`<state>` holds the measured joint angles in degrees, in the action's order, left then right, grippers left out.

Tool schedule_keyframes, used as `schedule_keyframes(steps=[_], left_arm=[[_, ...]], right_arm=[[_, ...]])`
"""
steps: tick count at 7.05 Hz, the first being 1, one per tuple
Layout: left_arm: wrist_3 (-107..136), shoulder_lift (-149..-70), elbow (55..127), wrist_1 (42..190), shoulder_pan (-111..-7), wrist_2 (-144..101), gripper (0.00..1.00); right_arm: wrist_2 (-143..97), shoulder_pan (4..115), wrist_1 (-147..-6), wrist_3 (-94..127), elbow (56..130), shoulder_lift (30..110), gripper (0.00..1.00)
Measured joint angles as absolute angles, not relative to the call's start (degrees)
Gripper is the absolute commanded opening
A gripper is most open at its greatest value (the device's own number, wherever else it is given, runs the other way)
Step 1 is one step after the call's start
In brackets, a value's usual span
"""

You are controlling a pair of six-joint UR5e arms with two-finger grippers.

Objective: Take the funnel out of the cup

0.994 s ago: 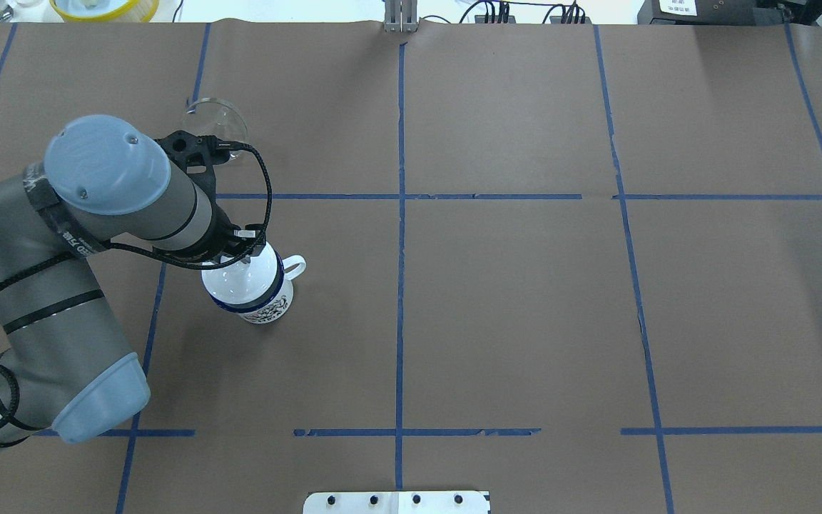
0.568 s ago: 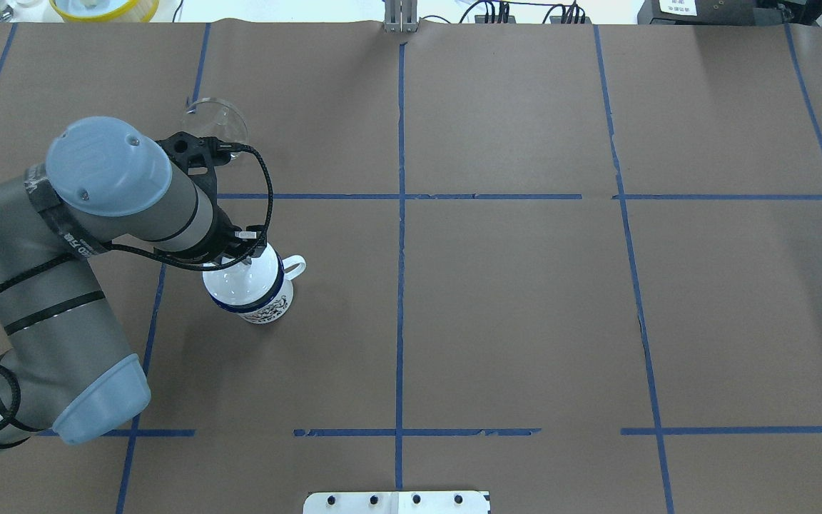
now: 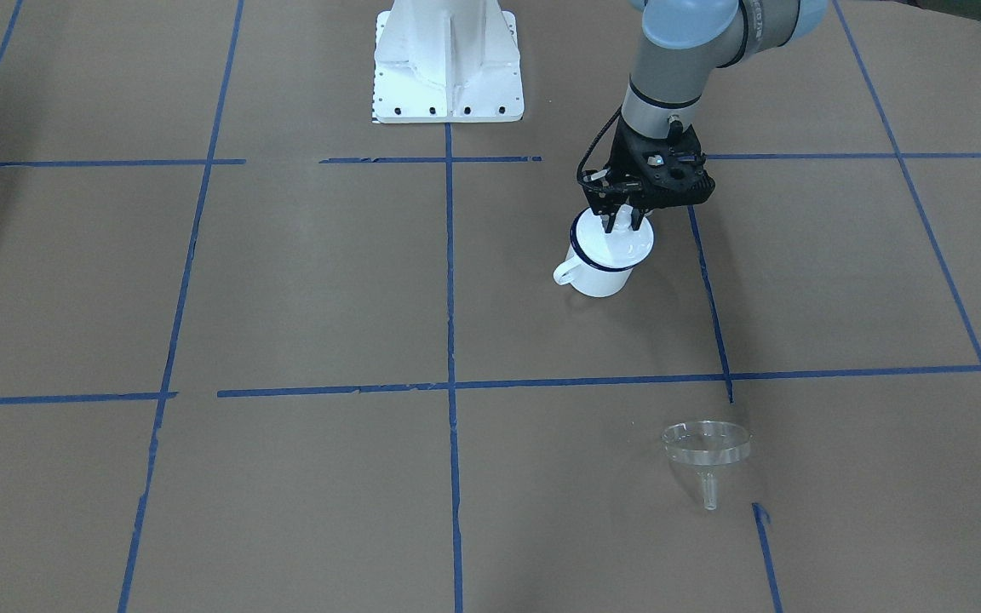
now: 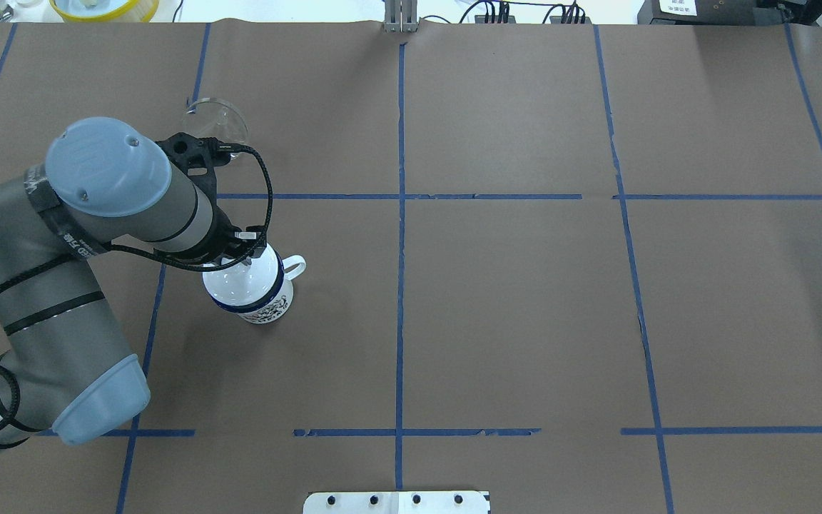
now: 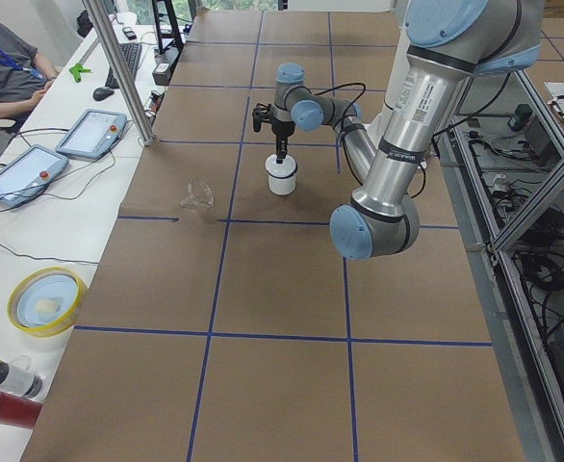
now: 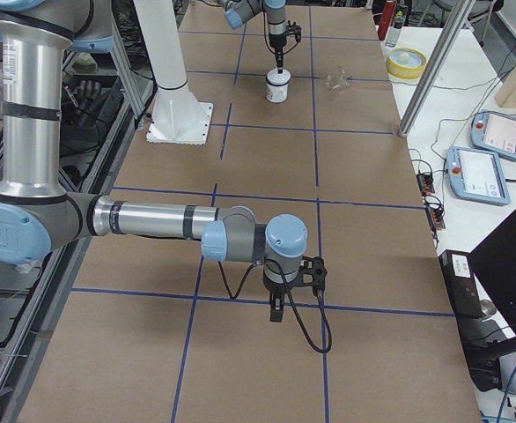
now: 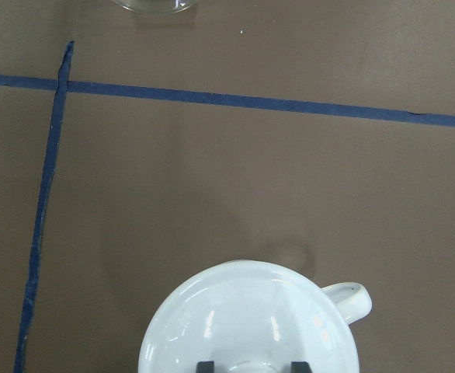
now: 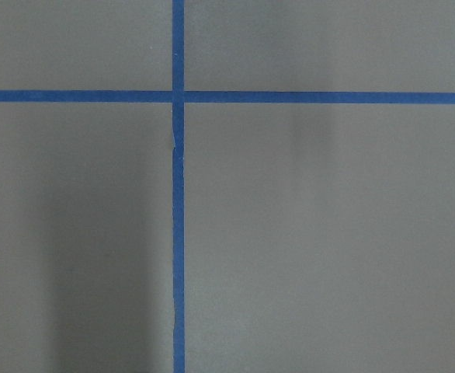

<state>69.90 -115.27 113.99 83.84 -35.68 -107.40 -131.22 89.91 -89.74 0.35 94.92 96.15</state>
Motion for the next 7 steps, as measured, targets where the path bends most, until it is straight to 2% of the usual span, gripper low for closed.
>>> schedule_keyframes(steps=[2, 3, 4, 5, 7], left_arm=[[69.9, -115.2, 114.0, 83.9, -35.7, -107.4, 0.48], [69.9, -115.2, 113.9, 83.9, -35.6, -107.4, 0.70], [69.9, -115.2, 113.9, 84.0, -35.5, -107.3, 0.87], [69.9, -115.3, 113.9, 84.0, -35.4, -107.3, 1.00], [69.9, -115.2, 114.0, 84.5, -35.4, -107.3, 1.00]], right_arm=[[-131.2, 89.9, -89.7, 0.4, 94.9, 96.2, 1.00], [-131.2, 89.9, -89.7, 0.4, 94.9, 96.2, 1.00], [-131.2, 89.9, -89.7, 0.4, 94.9, 96.2, 1.00], [-131.2, 89.9, -89.7, 0.4, 94.9, 96.2, 1.00], [-131.2, 89.9, -89.7, 0.4, 94.9, 96.2, 1.00]])
